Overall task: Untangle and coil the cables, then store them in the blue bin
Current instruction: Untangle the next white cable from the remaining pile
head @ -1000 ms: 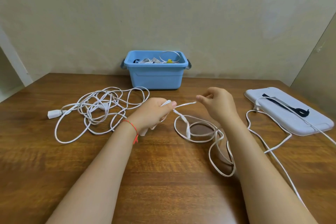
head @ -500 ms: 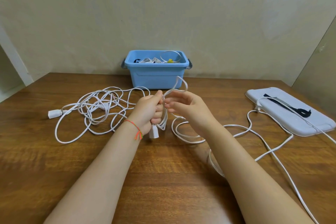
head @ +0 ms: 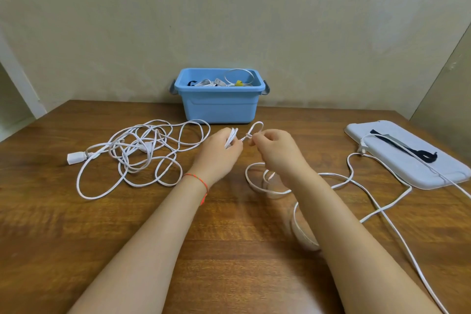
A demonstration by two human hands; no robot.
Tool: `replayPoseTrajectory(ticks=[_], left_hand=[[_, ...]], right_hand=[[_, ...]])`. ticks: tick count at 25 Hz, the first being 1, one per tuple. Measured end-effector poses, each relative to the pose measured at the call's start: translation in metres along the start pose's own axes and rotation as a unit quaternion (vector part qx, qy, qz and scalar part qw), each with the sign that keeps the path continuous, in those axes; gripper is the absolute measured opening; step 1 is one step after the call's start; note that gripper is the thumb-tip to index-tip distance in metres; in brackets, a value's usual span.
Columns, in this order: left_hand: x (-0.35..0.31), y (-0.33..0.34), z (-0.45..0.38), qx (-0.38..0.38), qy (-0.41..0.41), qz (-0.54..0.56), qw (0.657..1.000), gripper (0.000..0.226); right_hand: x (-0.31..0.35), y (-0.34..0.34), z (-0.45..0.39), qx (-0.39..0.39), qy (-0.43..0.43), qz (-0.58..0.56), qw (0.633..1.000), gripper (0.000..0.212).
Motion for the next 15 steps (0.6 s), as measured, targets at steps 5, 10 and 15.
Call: replayPoseTrajectory(ticks=[5,10,15], left_hand=[[0.001,-0.006,-0.001,0.052,0.025,-0.049,0.997,0.020],[-0.011,-0.009,0.013,0.231,0.016,0.216,0.949,0.011],[-0.013,-0.001,0.009,0.223,-0.012,0.451,0.864,0.013]], right_hand=[[0.010,-0.025,-0.005,-0.009,-0.098,0.192,0.977,0.008],[-0.005,-0.034,-0.004,0.244,-0.092,0.070,0.963,0.015],[-0.008,-0.015,-0.005,0.255,-0.042,-0.279,0.925,0.007]])
Point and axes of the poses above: each hand's wrist, its own z-axis away from the middle knuckle, its own y-axis out of the palm, x = y × z, the point moved 5 cm from there along -z, towards the middle knuckle, and after that the axes turned 2 degrees about -z, right-handed, at the moved point
